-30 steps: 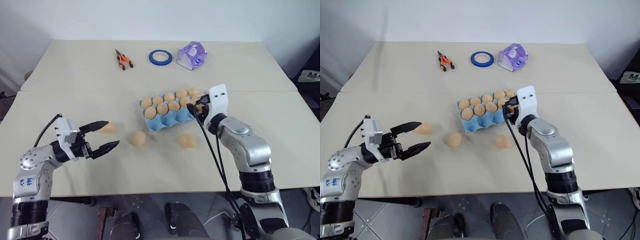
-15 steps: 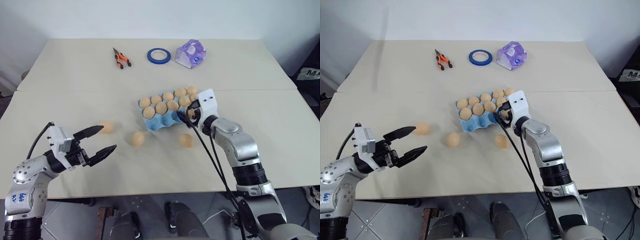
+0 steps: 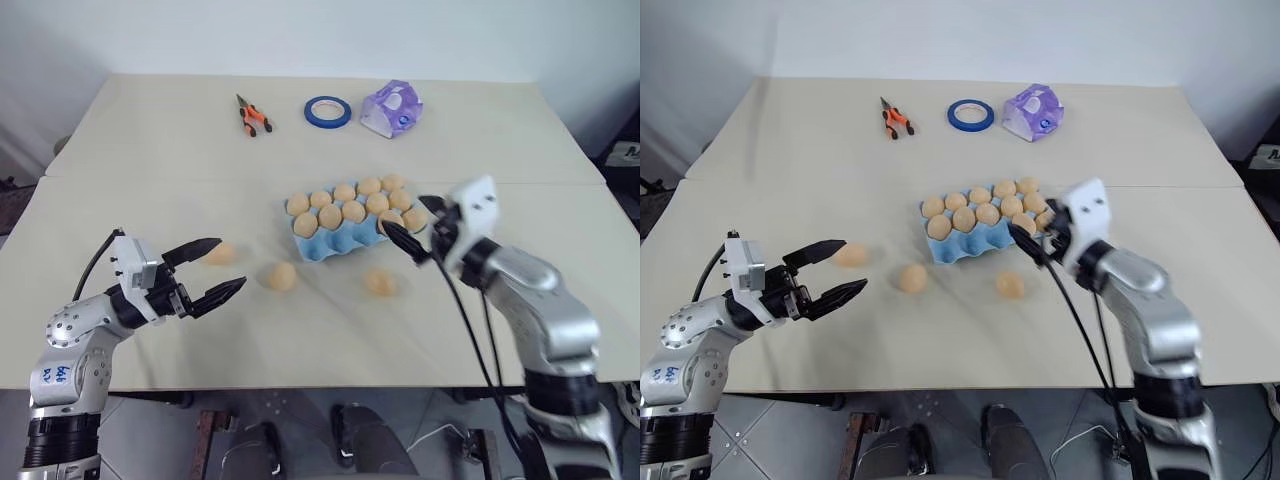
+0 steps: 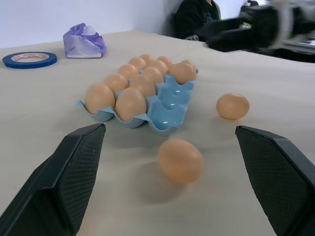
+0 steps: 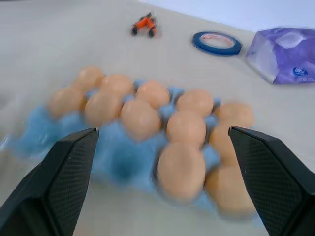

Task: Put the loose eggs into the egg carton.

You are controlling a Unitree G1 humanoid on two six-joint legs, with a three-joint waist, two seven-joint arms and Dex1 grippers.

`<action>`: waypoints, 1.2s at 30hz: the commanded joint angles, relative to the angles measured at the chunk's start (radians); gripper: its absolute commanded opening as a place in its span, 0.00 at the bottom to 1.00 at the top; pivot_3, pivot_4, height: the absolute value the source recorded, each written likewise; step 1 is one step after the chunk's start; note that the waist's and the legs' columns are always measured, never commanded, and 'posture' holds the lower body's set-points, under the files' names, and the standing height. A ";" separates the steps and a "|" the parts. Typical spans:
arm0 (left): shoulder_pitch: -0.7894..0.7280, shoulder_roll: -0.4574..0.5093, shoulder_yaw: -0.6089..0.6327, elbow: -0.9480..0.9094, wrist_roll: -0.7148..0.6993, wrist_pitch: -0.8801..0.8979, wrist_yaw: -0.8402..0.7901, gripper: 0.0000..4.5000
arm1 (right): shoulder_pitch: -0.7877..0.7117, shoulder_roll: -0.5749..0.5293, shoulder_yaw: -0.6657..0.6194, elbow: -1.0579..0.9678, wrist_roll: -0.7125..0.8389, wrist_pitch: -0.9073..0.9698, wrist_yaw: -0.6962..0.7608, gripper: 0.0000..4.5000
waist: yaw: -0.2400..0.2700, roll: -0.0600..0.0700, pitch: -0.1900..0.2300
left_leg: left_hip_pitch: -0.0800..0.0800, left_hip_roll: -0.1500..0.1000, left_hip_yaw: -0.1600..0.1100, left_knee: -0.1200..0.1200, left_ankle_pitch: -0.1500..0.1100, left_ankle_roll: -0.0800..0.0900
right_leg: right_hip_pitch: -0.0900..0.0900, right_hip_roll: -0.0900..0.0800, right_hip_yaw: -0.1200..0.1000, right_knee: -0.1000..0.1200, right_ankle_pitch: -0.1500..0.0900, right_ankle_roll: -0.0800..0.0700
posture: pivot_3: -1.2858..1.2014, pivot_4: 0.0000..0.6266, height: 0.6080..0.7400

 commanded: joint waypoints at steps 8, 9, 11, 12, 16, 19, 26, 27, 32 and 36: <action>-0.071 0.021 -0.013 0.066 0.004 -0.016 -0.039 1.00 | 0.461 -0.138 -0.286 -0.014 0.161 -0.288 0.406 0.98 | 0.014 -0.002 0.001 | 0.006 -0.004 0.003 0.003 -0.001 0.003 | 0.005 0.000 0.000 0.001 0.003 0.003 | 0.52 0.24 1.00; -0.073 0.022 -0.013 0.067 0.004 -0.016 -0.040 1.00 | 0.476 -0.141 -0.308 0.004 0.168 -0.308 0.426 0.98 | 0.015 -0.002 0.001 | 0.011 -0.004 0.002 0.002 -0.003 0.003 | 0.011 -0.001 0.001 -0.001 0.003 0.002 | 0.52 0.24 1.00; -0.075 0.024 -0.011 0.068 0.003 -0.014 -0.041 1.00 | 0.510 -0.153 -0.336 0.027 0.174 -0.343 0.462 0.98 | 0.018 -0.002 0.001 | 0.016 -0.002 -0.001 0.001 -0.004 0.005 | 0.019 -0.001 0.000 -0.007 0.003 -0.001 | 0.52 0.24 1.00; -0.074 0.027 -0.009 0.068 0.002 -0.012 -0.042 1.00 | 0.534 -0.159 -0.352 0.035 0.181 -0.360 0.489 0.98 | 0.018 -0.002 0.001 | 0.015 -0.002 -0.001 0.001 -0.003 0.005 | 0.019 -0.002 0.000 -0.008 0.003 -0.003 | 0.52 0.24 1.00; -0.074 0.032 -0.007 0.069 0.002 -0.011 -0.045 1.00 | 0.549 -0.180 -0.364 0.061 0.182 -0.380 0.512 0.98 | 0.018 -0.002 0.001 | 0.015 -0.002 -0.001 0.001 -0.003 0.006 | 0.020 -0.003 0.000 -0.010 0.003 -0.005 | 0.52 0.24 1.00; -0.075 0.033 -0.009 0.067 0.001 -0.011 -0.042 1.00 | 0.506 -0.177 -0.321 0.059 0.173 -0.370 0.476 0.98 | 0.016 -0.002 0.001 | 0.015 -0.002 -0.001 0.001 -0.003 0.006 | 0.020 -0.003 0.000 -0.011 0.003 -0.005 | 0.52 0.24 1.00; -0.076 0.026 -0.015 0.058 0.000 -0.010 -0.032 1.00 | 0.272 -0.084 -0.049 0.066 0.052 -0.227 0.220 0.98 | 0.016 -0.002 0.001 | 0.014 -0.001 -0.002 0.000 -0.002 0.005 | 0.019 -0.003 0.000 -0.011 0.004 -0.005 | 0.52 0.24 1.00; -0.074 0.025 -0.016 0.055 0.001 -0.010 -0.030 1.00 | 0.250 -0.064 -0.025 0.083 0.037 -0.216 0.190 0.98 | 0.016 -0.002 0.001 | 0.014 -0.001 -0.003 0.000 -0.002 0.004 | 0.019 -0.003 0.000 -0.011 0.004 -0.005 | 0.52 0.24 1.00; -0.066 0.022 -0.015 0.042 -0.003 -0.007 -0.021 1.00 | 0.161 -0.023 0.080 0.180 -0.038 -0.251 0.163 0.98 | 0.023 -0.002 0.001 | 0.011 -0.001 -0.003 -0.001 -0.002 0.001 | 0.016 -0.003 -0.001 -0.010 0.005 -0.003 | 0.52 0.24 1.00; -0.056 0.018 -0.011 0.028 -0.006 -0.006 -0.007 1.00 | 0.101 -0.003 0.126 0.234 -0.064 -0.252 0.157 0.98 | 0.022 -0.002 0.001 | 0.009 -0.001 -0.001 0.000 -0.002 0.003 | 0.015 -0.003 -0.001 -0.012 0.005 -0.002 | 0.52 0.24 1.00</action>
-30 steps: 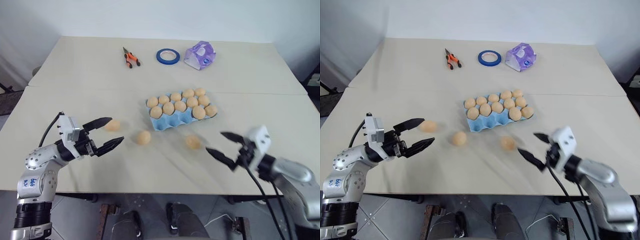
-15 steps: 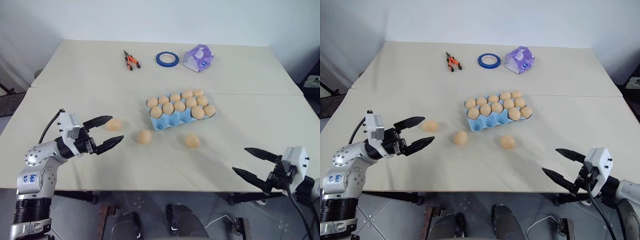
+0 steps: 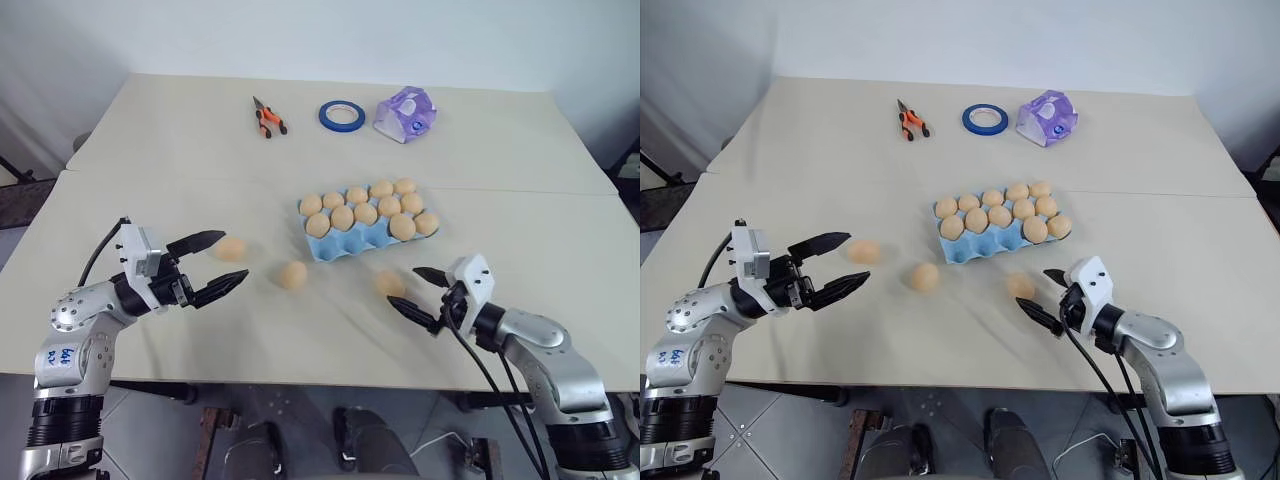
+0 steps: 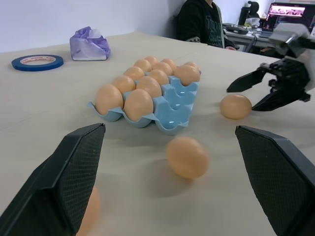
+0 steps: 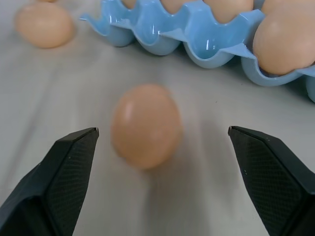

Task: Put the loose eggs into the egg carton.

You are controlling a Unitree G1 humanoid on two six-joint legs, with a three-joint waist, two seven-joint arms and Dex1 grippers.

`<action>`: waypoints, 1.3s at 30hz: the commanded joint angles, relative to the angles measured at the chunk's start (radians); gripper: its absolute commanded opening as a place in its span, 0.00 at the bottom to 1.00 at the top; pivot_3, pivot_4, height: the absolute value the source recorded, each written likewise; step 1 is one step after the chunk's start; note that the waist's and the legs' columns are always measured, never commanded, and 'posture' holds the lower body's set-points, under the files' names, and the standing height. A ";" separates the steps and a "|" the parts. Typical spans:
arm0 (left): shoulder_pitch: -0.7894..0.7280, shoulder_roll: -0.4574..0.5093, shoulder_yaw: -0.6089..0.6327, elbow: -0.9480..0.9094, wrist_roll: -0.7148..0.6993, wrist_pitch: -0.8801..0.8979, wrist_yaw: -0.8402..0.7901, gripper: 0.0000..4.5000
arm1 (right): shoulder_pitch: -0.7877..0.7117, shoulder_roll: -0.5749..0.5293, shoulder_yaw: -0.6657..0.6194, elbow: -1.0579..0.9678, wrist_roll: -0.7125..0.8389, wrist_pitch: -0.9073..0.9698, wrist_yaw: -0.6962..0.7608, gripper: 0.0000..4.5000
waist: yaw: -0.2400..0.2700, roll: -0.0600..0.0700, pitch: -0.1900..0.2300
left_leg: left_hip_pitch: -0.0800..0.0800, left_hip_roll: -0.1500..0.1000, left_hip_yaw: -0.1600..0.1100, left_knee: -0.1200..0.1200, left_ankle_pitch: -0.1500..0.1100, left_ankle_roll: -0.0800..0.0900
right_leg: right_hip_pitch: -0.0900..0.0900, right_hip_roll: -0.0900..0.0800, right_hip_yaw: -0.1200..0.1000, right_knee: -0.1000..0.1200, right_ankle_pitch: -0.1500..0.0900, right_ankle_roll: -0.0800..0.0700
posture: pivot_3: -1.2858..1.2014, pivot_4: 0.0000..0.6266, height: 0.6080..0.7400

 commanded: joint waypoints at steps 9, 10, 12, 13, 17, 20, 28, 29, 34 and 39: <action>0.042 -0.008 0.024 -0.061 -0.013 -0.011 0.029 1.00 | -0.052 0.019 0.051 0.036 -0.063 -0.047 -0.020 0.54 | -0.002 0.000 0.000 | 0.001 0.003 0.000 0.000 0.000 -0.001 | 0.000 0.004 0.000 0.001 0.000 0.000 | 0.52 0.24 1.00; 0.043 -0.009 0.024 -0.061 -0.012 -0.012 0.029 1.00 | -0.055 0.018 0.048 0.025 -0.060 -0.042 -0.022 0.47 | -0.003 0.000 0.000 | 0.001 0.003 0.000 0.001 0.000 -0.001 | 0.000 0.003 0.000 0.002 0.000 0.000 | 0.52 0.24 1.00; 0.045 -0.010 0.024 -0.061 -0.012 -0.013 0.031 1.00 | -0.063 0.019 0.038 0.004 -0.053 -0.036 -0.031 0.30 | -0.003 0.000 0.000 | 0.001 0.003 0.001 0.001 0.000 -0.002 | 0.000 0.003 0.000 0.002 0.000 0.000 | 0.52 0.24 1.00; 0.044 -0.011 0.024 -0.061 -0.012 -0.014 0.033 1.00 | -0.073 0.022 0.030 -0.010 -0.046 -0.025 -0.040 0.23 | -0.003 0.000 0.000 | 0.001 0.003 0.001 0.001 0.000 -0.002 | 0.000 0.003 0.000 0.002 0.000 0.000 | 0.52 0.24 1.00; 0.044 -0.019 0.019 -0.061 -0.009 -0.017 0.037 1.00 | -0.121 0.033 0.009 -0.059 -0.018 0.023 -0.075 0.00 | -0.004 0.000 0.000 | 0.001 0.003 0.001 0.001 0.000 -0.003 | 0.000 0.003 0.001 0.004 0.000 0.000 | 0.52 0.24 1.00; 0.044 -0.024 0.018 -0.065 -0.010 -0.015 0.041 1.00 | -0.122 0.008 0.024 -0.074 -0.037 0.039 -0.068 0.00 | -0.003 0.000 0.000 | 0.002 0.003 0.000 0.001 0.000 -0.003 | 0.000 0.003 0.000 0.004 -0.001 0.000 | 0.52 0.24 1.00; 0.050 -0.021 0.024 -0.068 -0.008 -0.018 0.042 1.00 | -0.153 0.036 0.077 -0.155 -0.007 0.249 -0.114 0.20 | -0.005 0.000 0.000 | 0.001 0.003 0.001 0.001 0.000 -0.002 | -0.001 0.003 0.001 0.004 -0.001 -0.001 | 0.52 0.24 1.00; 0.051 -0.021 0.026 -0.070 -0.008 -0.017 0.043 1.00 | -0.158 0.052 0.082 -0.181 0.000 0.260 -0.127 0.27 | -0.005 0.000 0.000 | 0.001 0.003 0.001 0.001 0.000 -0.002 | -0.001 0.003 0.001 0.004 -0.001 -0.001 | 0.52 0.24 1.00; 0.065 -0.017 0.033 -0.082 -0.011 -0.016 0.047 1.00 | -0.152 0.077 0.106 -0.305 0.025 0.353 -0.166 0.66 | -0.003 0.000 0.000 | 0.001 0.005 0.000 0.001 0.000 -0.003 | -0.002 0.004 0.000 0.006 -0.002 -0.003 | 0.52 0.24 1.00; 0.072 -0.015 0.034 -0.088 -0.014 -0.013 0.048 1.00 | -0.137 0.011 0.111 -0.405 0.084 0.496 -0.137 0.99 | -0.001 0.000 0.000 | 0.001 0.004 0.000 0.001 -0.001 -0.004 | -0.002 0.003 0.000 0.005 -0.002 -0.003 | 0.52 0.24 1.00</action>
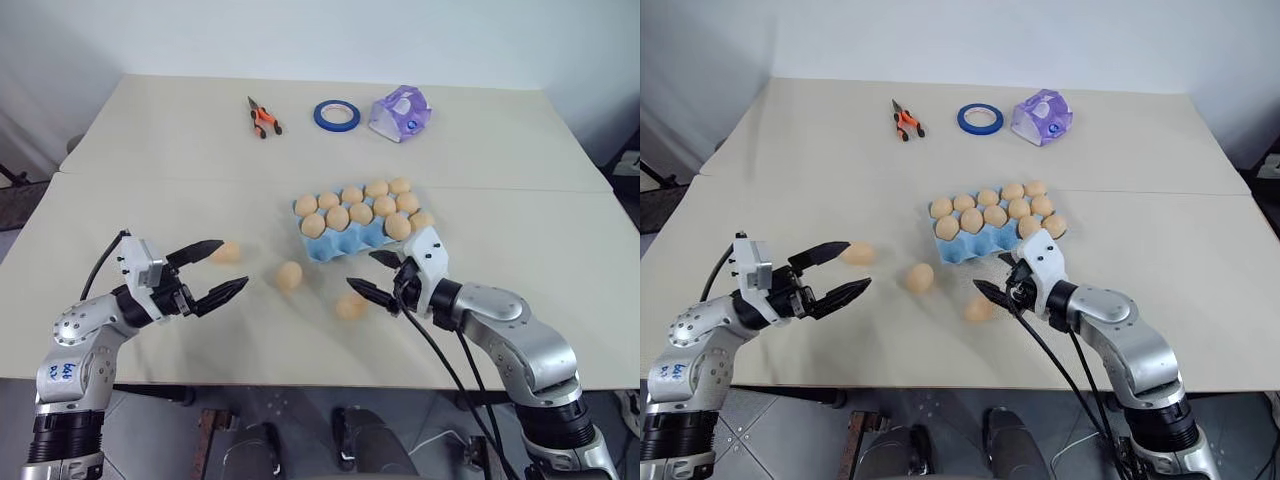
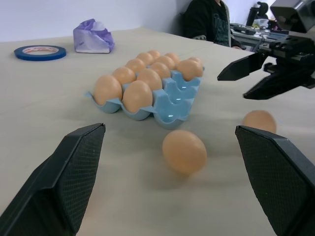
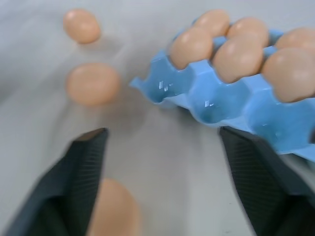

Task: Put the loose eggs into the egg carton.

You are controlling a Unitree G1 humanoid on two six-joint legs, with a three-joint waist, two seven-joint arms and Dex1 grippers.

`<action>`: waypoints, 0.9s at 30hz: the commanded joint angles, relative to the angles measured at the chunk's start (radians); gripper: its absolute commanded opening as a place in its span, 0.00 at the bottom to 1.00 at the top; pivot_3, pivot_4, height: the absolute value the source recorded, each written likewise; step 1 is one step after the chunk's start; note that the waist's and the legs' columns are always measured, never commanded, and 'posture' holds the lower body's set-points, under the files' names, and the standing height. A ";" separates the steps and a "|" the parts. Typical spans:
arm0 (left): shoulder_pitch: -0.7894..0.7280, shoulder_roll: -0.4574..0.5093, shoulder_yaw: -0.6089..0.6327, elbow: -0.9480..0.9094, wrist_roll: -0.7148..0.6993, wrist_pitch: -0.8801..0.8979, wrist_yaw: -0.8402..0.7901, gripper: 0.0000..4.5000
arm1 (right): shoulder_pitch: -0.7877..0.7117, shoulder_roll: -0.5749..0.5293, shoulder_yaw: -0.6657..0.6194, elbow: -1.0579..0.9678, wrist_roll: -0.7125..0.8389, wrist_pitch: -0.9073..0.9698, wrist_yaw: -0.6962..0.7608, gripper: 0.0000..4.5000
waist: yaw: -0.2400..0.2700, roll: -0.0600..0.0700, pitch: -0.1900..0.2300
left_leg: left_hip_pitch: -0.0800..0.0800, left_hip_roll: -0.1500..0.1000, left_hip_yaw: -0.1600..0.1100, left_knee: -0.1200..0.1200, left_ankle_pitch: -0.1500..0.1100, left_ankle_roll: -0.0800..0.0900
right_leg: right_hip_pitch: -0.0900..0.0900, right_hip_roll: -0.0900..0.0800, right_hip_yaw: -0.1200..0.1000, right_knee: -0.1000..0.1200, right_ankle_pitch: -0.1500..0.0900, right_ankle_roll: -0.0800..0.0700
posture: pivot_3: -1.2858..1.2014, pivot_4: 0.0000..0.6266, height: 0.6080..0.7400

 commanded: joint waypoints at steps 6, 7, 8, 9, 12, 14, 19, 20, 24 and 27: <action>0.004 0.006 0.020 -0.048 -0.013 -0.010 -0.001 1.00 | -0.005 -0.127 0.011 -0.107 0.097 0.164 0.058 0.99 | -0.003 -0.001 0.000 | 0.000 -0.001 0.000 0.000 -0.001 0.000 | 0.000 -0.001 0.001 0.000 0.000 0.000 | 0.52 0.24 1.00; 0.006 0.007 0.020 -0.050 -0.013 -0.009 -0.002 1.00 | 0.000 -0.133 0.011 -0.100 0.092 0.151 0.059 0.99 | -0.003 -0.001 0.000 | 0.000 -0.001 0.000 0.000 -0.001 0.000 | 0.000 0.000 0.000 0.000 0.000 0.000 | 0.52 0.24 1.00; 0.009 0.007 0.020 -0.053 -0.014 -0.008 -0.002 1.00 | 0.006 -0.137 0.009 -0.089 0.088 0.137 0.062 0.99 | -0.003 -0.001 0.000 | 0.000 0.000 0.000 0.000 -0.001 0.000 | 0.000 0.000 0.000 0.000 0.000 0.000 | 0.52 0.24 1.00; 0.011 0.007 0.021 -0.056 -0.016 -0.006 -0.001 1.00 | 0.013 -0.141 0.009 -0.076 0.083 0.123 0.066 0.99 | -0.003 -0.001 0.000 | 0.000 0.000 0.000 0.000 0.000 0.002 | 0.000 0.000 0.000 0.000 0.000 0.000 | 0.52 0.24 1.00; 0.016 0.008 0.023 -0.062 -0.016 -0.004 0.000 1.00 | 0.027 -0.149 0.026 -0.033 0.055 0.068 0.079 0.99 | -0.002 -0.001 0.000 | 0.000 0.000 0.000 -0.001 0.000 0.003 | 0.000 0.001 0.000 -0.001 0.000 0.000 | 0.52 0.24 1.00; 0.017 0.008 0.024 -0.064 -0.017 -0.002 0.002 1.00 | 0.026 -0.136 0.042 0.012 0.032 0.015 0.081 0.99 | -0.003 -0.001 0.000 | 0.000 0.000 0.000 0.000 0.000 0.003 | 0.000 0.001 0.000 -0.001 0.000 0.000 | 0.52 0.24 1.00; 0.015 0.010 0.026 -0.064 -0.016 -0.001 0.003 1.00 | 0.010 -0.108 0.083 0.110 -0.021 -0.051 0.069 0.99 | -0.003 -0.001 0.000 | 0.000 0.000 0.000 0.000 0.000 0.003 | 0.000 0.001 0.000 -0.001 0.000 0.000 | 0.52 0.24 1.00; 0.015 0.010 0.026 -0.064 -0.016 -0.001 0.003 1.00 | 0.008 -0.100 0.089 0.121 -0.029 -0.062 0.069 0.99 | -0.003 -0.001 0.000 | 0.000 0.000 0.000 0.000 0.000 0.003 | 0.000 0.001 0.000 -0.001 0.000 0.000 | 0.52 0.24 1.00; 0.018 0.013 0.031 -0.066 -0.015 -0.001 0.006 1.00 | 0.018 -0.086 0.105 0.136 -0.050 -0.079 0.061 0.99 | -0.003 -0.001 0.000 | 0.000 0.000 0.000 0.000 0.001 0.002 | 0.000 0.001 0.000 -0.001 0.000 0.000 | 0.52 0.24 1.00; 0.021 0.015 0.033 -0.066 -0.016 -0.001 0.005 1.00 | 0.032 -0.089 0.094 0.120 -0.049 -0.082 0.063 0.86 | -0.003 -0.001 0.000 | 0.000 0.000 0.000 0.000 0.001 0.002 | 0.000 0.001 0.000 -0.001 0.000 0.000 | 0.52 0.24 1.00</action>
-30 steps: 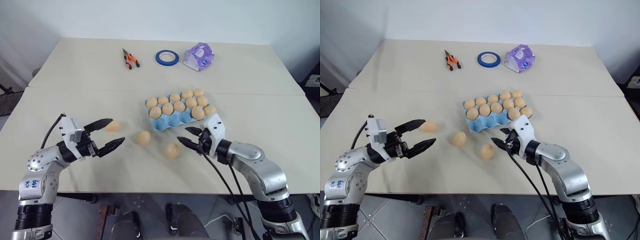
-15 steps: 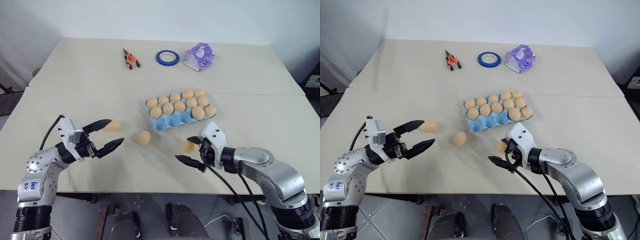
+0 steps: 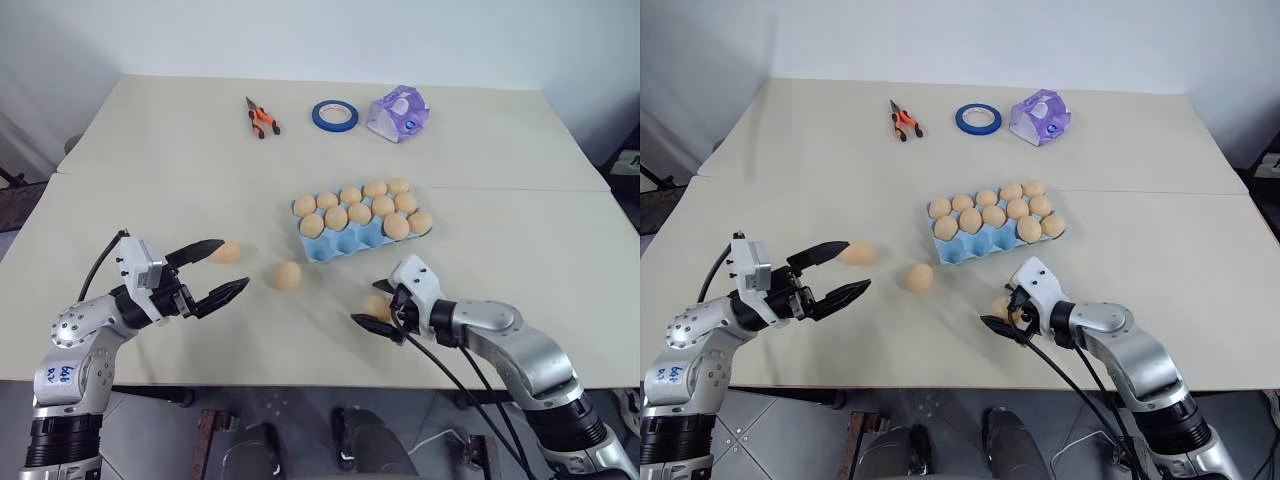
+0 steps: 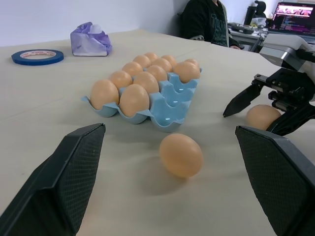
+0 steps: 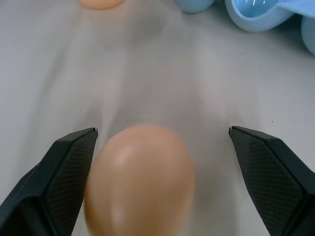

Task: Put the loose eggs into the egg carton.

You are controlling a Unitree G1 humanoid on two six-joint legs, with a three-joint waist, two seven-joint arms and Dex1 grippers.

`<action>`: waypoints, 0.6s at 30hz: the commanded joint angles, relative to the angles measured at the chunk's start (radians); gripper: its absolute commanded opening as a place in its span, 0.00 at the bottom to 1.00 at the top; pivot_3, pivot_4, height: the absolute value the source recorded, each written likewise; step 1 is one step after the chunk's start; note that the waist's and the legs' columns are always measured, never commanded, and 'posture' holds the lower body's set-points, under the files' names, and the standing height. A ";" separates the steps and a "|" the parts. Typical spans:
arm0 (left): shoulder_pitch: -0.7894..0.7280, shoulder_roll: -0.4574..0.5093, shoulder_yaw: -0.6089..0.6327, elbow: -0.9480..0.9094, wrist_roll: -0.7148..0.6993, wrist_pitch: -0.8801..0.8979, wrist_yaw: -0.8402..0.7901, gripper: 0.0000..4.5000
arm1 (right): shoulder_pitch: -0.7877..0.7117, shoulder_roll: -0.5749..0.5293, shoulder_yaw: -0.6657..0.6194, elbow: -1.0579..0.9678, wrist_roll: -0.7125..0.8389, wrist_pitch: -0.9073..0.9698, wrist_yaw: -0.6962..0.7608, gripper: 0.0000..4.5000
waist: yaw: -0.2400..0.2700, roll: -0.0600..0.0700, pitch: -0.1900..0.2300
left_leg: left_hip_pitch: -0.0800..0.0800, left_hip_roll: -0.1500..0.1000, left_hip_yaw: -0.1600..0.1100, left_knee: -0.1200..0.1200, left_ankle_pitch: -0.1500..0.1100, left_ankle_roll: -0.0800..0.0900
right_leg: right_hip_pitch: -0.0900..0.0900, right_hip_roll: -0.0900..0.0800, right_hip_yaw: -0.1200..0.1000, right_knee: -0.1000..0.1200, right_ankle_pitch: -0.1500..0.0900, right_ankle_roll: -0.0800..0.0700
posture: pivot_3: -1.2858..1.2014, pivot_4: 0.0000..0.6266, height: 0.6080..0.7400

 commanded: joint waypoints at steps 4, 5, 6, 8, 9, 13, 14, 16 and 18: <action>0.006 0.013 0.031 -0.028 -0.014 -0.004 0.001 1.00 | 0.026 -0.015 -0.048 -0.052 0.007 -0.013 -0.004 0.57 | 0.001 0.000 0.000 | 0.000 0.000 0.000 0.000 -0.002 -0.003 | 0.000 0.000 0.000 0.000 0.000 0.000 | 0.52 0.24 1.00; 0.006 0.013 0.030 -0.027 -0.014 -0.004 0.000 1.00 | 0.026 -0.019 -0.052 -0.059 0.008 -0.011 -0.003 0.49 | 0.001 0.000 0.000 | 0.000 0.000 0.000 0.000 -0.002 -0.003 | 0.000 0.000 0.000 0.000 0.000 0.000 | 0.52 0.24 1.00; 0.004 0.013 0.030 -0.025 -0.013 -0.004 0.000 1.00 | 0.025 -0.023 -0.060 -0.069 0.012 -0.009 0.001 0.45 | 0.001 0.000 0.000 | 0.000 0.000 0.000 0.000 -0.002 -0.003 | 0.000 0.000 0.000 0.000 0.000 0.000 | 0.52 0.24 1.00; -0.002 0.011 0.027 -0.020 -0.012 -0.006 -0.001 1.00 | 0.001 -0.019 -0.089 -0.084 0.029 0.004 -0.008 0.43 | 0.001 0.000 0.000 | 0.000 0.000 0.000 0.000 -0.002 -0.003 | 0.000 0.000 0.000 0.000 0.000 0.000 | 0.52 0.24 1.00; -0.005 0.010 0.026 -0.016 -0.011 -0.006 -0.001 1.00 | -0.023 -0.012 -0.110 -0.091 0.043 0.017 -0.016 0.43 | 0.000 0.000 0.000 | 0.000 0.000 0.000 0.000 -0.002 -0.003 | 0.000 0.000 0.000 0.000 0.000 0.000 | 0.52 0.24 1.00; -0.019 0.007 0.018 -0.002 -0.007 -0.010 -0.004 1.00 | -0.165 0.025 -0.152 -0.052 0.072 0.075 -0.057 0.43 | -0.004 0.000 0.000 | 0.000 0.000 0.000 0.000 -0.002 -0.003 | 0.000 0.000 0.001 0.001 0.000 0.000 | 0.52 0.24 1.00; -0.022 0.006 0.016 0.001 -0.006 -0.010 -0.005 1.00 | -0.208 0.035 -0.149 -0.017 0.063 0.078 -0.066 0.43 | -0.003 0.000 0.000 | 0.000 0.000 0.000 0.000 -0.002 -0.003 | -0.001 0.000 0.000 0.002 0.000 0.000 | 0.52 0.24 1.00; -0.028 0.004 0.013 0.006 -0.004 -0.012 -0.005 1.00 | -0.276 0.047 -0.127 0.072 0.021 0.063 -0.084 0.43 | -0.003 0.000 0.000 | 0.001 0.000 0.000 0.000 -0.002 -0.003 | 0.000 0.000 0.000 0.002 0.000 0.000 | 0.52 0.24 1.00; -0.033 0.002 0.011 0.009 -0.002 -0.014 -0.005 1.00 | -0.322 0.054 -0.095 0.173 -0.030 0.016 -0.091 0.43 | -0.003 0.000 0.000 | 0.000 0.000 0.000 0.000 -0.001 -0.003 | -0.001 0.000 0.000 0.002 0.000 0.000 | 0.52 0.24 1.00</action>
